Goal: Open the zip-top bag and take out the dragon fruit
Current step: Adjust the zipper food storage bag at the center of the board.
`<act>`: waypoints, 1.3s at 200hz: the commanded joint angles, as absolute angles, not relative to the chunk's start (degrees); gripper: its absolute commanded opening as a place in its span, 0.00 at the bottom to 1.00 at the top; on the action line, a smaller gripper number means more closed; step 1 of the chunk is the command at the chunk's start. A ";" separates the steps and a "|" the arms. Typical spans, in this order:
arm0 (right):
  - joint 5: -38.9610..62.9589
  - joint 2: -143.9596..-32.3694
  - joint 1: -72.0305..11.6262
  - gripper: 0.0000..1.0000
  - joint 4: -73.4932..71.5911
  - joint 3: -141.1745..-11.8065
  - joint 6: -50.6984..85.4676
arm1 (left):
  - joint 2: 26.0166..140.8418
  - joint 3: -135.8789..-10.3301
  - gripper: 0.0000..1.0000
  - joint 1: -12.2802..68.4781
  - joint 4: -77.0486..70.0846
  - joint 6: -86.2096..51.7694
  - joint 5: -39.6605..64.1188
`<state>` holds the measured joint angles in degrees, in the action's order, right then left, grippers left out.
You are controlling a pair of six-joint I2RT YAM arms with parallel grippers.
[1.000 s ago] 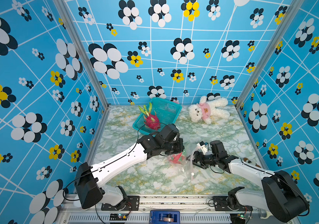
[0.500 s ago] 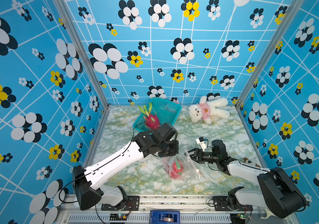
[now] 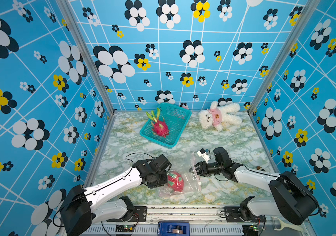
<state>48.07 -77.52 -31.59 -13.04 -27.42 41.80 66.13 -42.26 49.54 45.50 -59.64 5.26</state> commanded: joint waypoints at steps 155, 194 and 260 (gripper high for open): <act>34.82 -74.39 -37.78 0.43 22.19 -45.59 26.71 | 73.29 -36.31 0.00 47.69 31.07 -56.32 4.27; 40.31 -84.40 -39.40 0.42 14.40 -47.59 28.04 | 77.02 -37.07 0.00 47.37 27.11 -54.95 5.32; 43.13 -89.09 -42.77 0.56 11.00 -47.62 28.49 | 85.36 -39.62 0.00 47.16 22.54 -53.58 6.69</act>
